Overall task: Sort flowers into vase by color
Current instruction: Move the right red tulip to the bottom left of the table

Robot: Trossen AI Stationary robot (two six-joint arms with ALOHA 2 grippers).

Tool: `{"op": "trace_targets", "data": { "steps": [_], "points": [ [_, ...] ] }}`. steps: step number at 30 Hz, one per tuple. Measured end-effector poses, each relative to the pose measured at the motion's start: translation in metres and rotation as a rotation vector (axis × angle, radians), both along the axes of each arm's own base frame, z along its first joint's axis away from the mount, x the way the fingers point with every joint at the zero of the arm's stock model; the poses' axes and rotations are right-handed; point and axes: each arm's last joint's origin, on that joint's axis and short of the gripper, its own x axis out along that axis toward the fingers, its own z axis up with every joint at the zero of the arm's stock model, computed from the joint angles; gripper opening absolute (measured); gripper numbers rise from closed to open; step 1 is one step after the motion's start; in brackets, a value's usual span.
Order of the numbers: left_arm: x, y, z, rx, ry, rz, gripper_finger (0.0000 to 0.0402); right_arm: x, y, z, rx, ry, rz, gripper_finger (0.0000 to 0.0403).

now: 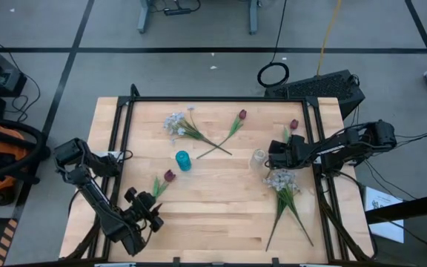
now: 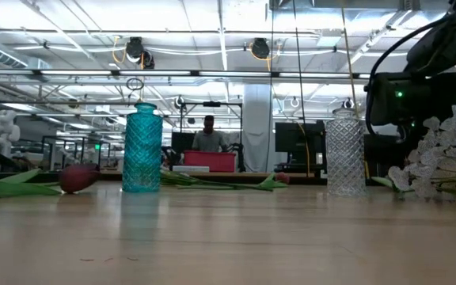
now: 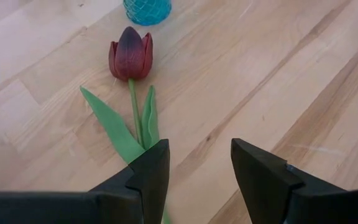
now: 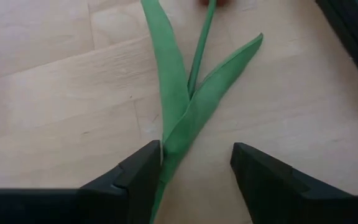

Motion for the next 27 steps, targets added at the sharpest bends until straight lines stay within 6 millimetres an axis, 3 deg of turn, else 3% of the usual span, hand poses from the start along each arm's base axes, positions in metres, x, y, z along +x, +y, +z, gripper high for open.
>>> {"op": "trace_targets", "data": {
  "steps": [13, 27],
  "points": [
    [0.0028, 0.0012, -0.0002, -0.006, -0.006, 0.011, 0.0179, 0.0004, -0.0021, 0.0001, -0.073, -0.016, -0.010, 0.0011],
    [0.0029, 0.0008, -0.0004, -0.012, -0.004, 0.012, 0.0179, 0.0052, -0.0052, 0.0055, -0.229, -0.045, -0.005, 0.0001]
  ]
}}
